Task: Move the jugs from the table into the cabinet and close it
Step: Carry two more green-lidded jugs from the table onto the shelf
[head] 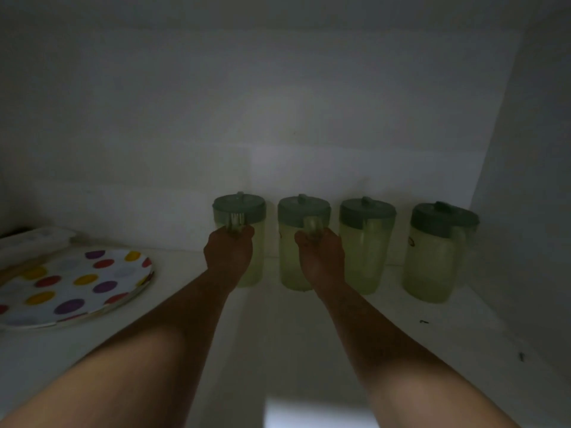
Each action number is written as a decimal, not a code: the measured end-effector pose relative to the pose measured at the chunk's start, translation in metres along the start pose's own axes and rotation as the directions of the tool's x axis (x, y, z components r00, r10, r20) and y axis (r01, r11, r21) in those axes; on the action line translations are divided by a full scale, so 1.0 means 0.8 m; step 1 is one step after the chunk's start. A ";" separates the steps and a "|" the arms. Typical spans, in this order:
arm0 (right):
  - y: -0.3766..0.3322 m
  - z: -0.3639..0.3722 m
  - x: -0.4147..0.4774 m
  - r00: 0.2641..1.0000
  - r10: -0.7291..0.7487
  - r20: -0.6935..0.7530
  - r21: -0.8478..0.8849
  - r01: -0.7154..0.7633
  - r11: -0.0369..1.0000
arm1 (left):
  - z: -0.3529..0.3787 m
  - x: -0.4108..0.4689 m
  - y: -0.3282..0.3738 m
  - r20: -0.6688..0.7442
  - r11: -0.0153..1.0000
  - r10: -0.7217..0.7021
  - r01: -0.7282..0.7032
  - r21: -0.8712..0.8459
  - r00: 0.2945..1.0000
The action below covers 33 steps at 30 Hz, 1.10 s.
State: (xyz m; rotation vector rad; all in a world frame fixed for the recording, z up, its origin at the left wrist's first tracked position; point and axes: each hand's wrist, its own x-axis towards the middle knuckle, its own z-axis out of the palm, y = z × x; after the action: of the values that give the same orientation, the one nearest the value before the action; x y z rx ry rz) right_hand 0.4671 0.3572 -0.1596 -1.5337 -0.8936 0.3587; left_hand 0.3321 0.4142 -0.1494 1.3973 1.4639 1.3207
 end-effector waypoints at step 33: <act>-0.294 -0.212 -0.366 0.993 -0.112 0.039 -0.792 0.099 0.603 | -0.306 -0.304 0.138 0.408 0.554 0.601 -0.726 0.407 0.688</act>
State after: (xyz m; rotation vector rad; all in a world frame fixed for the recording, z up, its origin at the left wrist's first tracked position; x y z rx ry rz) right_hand 0.3171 0.0156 0.0150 -2.2833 -1.2155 -0.1972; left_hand 0.1659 0.1173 -0.0244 2.6068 1.2180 1.1173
